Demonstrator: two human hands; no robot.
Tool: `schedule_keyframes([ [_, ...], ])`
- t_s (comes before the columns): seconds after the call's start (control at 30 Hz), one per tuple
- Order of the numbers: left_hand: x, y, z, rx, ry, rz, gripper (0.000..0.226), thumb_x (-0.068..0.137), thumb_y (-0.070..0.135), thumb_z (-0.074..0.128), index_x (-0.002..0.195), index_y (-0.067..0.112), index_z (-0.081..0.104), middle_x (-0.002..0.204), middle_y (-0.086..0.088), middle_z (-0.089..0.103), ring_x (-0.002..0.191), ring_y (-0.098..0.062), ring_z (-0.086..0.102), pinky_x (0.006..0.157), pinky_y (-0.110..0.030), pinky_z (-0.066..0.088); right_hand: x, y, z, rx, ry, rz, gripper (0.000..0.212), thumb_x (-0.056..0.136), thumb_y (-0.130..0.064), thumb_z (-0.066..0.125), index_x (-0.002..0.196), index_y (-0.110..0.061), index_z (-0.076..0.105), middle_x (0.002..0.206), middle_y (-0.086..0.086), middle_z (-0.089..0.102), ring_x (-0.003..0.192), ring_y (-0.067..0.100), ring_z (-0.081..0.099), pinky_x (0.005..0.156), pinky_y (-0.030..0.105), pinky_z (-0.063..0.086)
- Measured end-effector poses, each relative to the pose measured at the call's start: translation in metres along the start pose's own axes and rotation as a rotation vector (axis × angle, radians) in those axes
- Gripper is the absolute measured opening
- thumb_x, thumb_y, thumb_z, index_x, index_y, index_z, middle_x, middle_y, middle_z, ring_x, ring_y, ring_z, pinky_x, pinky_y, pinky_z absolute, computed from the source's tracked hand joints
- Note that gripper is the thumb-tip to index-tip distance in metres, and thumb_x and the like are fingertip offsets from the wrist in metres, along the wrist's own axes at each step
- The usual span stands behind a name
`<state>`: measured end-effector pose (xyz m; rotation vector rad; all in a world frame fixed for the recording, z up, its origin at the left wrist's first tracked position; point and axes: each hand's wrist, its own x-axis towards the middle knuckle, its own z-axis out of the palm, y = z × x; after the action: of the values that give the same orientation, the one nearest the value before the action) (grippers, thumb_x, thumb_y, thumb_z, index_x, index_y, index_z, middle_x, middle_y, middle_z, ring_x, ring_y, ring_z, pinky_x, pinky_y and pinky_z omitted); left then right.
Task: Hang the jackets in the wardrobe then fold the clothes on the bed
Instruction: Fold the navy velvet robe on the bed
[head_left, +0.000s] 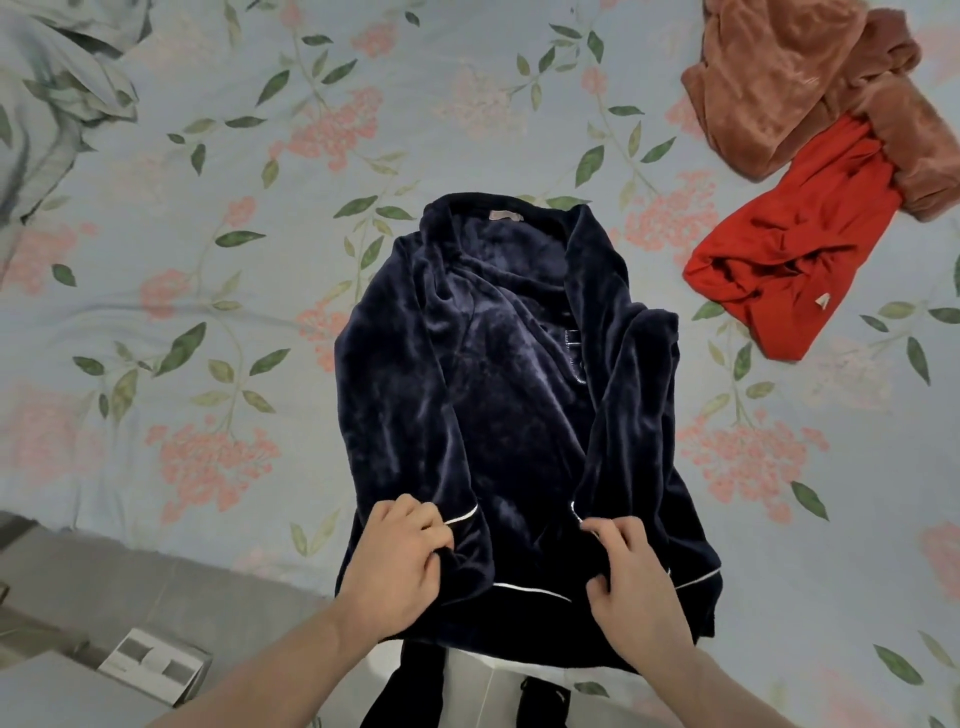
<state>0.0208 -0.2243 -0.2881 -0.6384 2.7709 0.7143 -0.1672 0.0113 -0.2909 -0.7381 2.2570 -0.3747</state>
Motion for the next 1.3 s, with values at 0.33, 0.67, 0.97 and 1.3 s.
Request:
schedule_keyframes([
  [0.33, 0.034, -0.003, -0.033, -0.233, 0.08, -0.197, 0.034, 0.082, 0.055, 0.056, 0.113, 0.045, 0.067, 0.125, 0.029, 0.058, 0.12, 0.001, 0.048, 0.111, -0.034, 0.036, 0.011, -0.016, -0.007, -0.016, 0.196, -0.084, 0.054, 0.087, -0.026, 0.071, 0.137, -0.034, 0.055, 0.133, -0.018, 0.039, 0.117, 0.006, 0.045, 0.093, 0.025, 0.051],
  [0.67, 0.069, -0.012, -0.007, 0.075, -0.585, -0.389, 0.118, 0.086, 0.053, 0.074, 0.158, 0.044, -0.02, 0.157, 0.006, -0.046, 0.153, -0.031, -0.027, 0.126, -0.059, 0.004, 0.048, -0.025, -0.009, -0.183, -0.31, 0.152, 0.103, 0.092, -0.043, 0.064, 0.162, -0.034, -0.01, 0.171, -0.004, -0.009, 0.157, 0.028, 0.001, 0.122, 0.051, 0.025],
  [0.97, 0.089, -0.014, -0.026, -0.085, -0.697, -0.47, 0.112, 0.083, 0.035, 0.076, 0.161, 0.045, -0.004, 0.163, 0.012, -0.035, 0.154, -0.025, -0.025, 0.126, -0.055, 0.015, 0.055, -0.019, -0.022, 0.074, -0.296, 0.18, 0.086, 0.091, -0.036, 0.065, 0.162, -0.036, 0.018, 0.17, -0.009, 0.009, 0.155, 0.024, 0.013, 0.118, 0.034, 0.034],
  [1.3, 0.132, -0.027, -0.077, -0.128, -0.442, -0.44, 0.055, 0.071, 0.048, 0.066, 0.126, 0.041, 0.067, 0.133, 0.014, 0.066, 0.126, -0.015, 0.06, 0.108, -0.031, 0.046, 0.1, -0.024, -0.08, 0.1, -0.193, 0.129, 0.023, 0.085, -0.033, 0.069, 0.106, -0.044, 0.068, 0.112, -0.016, 0.071, 0.103, 0.008, 0.068, 0.092, 0.024, 0.052],
])
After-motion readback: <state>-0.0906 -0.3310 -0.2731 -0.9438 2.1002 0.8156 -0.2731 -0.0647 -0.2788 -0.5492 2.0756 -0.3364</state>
